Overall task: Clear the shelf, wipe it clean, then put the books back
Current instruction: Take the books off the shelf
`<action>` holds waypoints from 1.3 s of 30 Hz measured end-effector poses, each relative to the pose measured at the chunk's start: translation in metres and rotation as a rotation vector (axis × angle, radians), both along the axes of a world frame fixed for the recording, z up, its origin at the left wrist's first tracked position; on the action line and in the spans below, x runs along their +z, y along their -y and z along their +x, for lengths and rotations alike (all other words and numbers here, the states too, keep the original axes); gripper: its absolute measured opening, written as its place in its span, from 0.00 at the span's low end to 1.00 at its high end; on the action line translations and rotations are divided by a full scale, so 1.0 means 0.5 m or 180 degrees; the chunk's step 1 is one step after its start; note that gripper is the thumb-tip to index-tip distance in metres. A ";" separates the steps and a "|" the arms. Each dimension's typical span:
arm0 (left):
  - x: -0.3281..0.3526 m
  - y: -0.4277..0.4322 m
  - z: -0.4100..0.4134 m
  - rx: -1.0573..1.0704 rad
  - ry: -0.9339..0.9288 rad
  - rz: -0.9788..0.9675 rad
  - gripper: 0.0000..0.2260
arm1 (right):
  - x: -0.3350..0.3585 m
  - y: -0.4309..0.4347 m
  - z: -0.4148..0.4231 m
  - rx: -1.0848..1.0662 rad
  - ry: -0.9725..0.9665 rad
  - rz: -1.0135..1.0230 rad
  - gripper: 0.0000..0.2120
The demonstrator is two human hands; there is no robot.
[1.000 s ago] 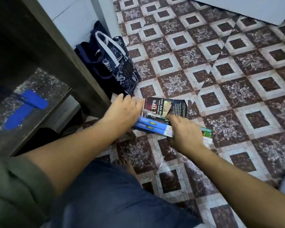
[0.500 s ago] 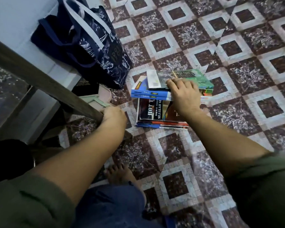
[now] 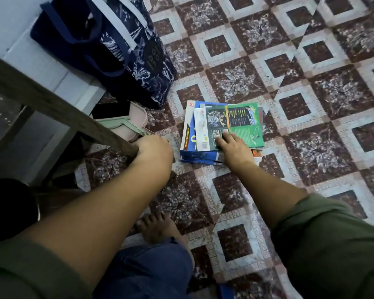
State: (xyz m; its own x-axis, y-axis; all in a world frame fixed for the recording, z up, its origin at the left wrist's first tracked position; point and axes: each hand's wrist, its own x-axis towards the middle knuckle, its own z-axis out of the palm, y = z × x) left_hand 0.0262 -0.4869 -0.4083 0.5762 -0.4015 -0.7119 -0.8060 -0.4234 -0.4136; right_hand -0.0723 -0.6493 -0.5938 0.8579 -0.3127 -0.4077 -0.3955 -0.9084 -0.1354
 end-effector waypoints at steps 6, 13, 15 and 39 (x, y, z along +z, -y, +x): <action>0.093 -0.094 -0.041 -0.1599 -0.0466 -0.0951 0.11 | 0.154 -0.019 0.023 0.0337 -0.0430 -0.0014 0.28; 0.236 -0.396 -0.075 0.0739 0.0134 -0.2218 0.16 | 0.451 -0.201 0.009 0.0918 0.0548 0.0380 0.20; 0.268 -0.492 -0.083 0.1357 0.0481 -0.2434 0.17 | 0.526 -0.270 0.011 0.1212 0.0737 0.0547 0.20; 0.563 -1.048 -0.237 0.2918 0.2690 -0.2207 0.40 | 0.866 -1.057 0.109 0.3667 0.1954 0.0949 0.36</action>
State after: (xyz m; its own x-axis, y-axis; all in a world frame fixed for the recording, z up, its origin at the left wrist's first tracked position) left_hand -0.0921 0.0373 -0.1267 0.9634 0.2197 0.1536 0.2390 -0.9635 -0.1209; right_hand -0.0177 -0.1208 -0.1606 0.6381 0.7406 0.2105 0.7666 -0.5854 -0.2641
